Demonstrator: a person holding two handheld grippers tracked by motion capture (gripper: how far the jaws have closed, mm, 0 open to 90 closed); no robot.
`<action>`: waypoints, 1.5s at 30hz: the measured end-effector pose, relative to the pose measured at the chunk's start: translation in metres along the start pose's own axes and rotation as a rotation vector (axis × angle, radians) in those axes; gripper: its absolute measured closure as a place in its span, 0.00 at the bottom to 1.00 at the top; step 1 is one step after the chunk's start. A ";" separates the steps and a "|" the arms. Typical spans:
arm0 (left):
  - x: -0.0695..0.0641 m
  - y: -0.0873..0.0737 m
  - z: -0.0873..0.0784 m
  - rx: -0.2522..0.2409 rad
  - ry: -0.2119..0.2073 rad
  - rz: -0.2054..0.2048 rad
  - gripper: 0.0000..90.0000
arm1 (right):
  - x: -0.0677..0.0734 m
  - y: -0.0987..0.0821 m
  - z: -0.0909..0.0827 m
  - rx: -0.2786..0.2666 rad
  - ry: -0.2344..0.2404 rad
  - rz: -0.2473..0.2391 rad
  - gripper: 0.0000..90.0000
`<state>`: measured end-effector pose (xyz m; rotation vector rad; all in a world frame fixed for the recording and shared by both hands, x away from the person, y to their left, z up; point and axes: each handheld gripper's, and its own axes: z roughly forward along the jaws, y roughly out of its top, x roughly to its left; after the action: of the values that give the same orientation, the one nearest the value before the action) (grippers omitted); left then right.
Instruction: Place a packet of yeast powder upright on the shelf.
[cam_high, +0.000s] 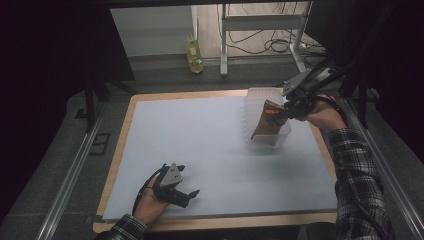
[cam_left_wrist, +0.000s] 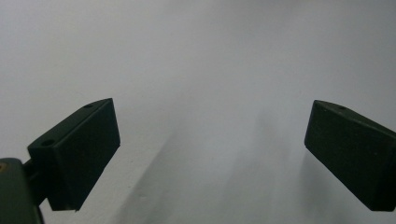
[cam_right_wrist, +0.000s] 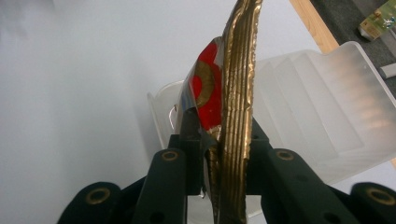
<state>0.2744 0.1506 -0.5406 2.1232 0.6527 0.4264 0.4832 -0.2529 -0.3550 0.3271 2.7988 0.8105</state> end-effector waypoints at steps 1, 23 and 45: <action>0.000 0.000 0.000 0.000 0.000 0.000 0.04 | 0.000 0.000 0.000 -0.005 0.000 -0.002 0.87; 0.000 0.000 -0.001 0.004 0.006 0.003 0.04 | -0.002 -0.007 0.005 0.029 0.022 -0.037 0.89; 0.000 0.002 -0.003 0.002 -0.005 -0.042 0.05 | 0.011 -0.006 0.013 -0.088 -0.002 0.054 0.48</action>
<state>0.2737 0.1519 -0.5370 2.1079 0.6938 0.3979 0.4750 -0.2482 -0.3703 0.3894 2.7526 0.9413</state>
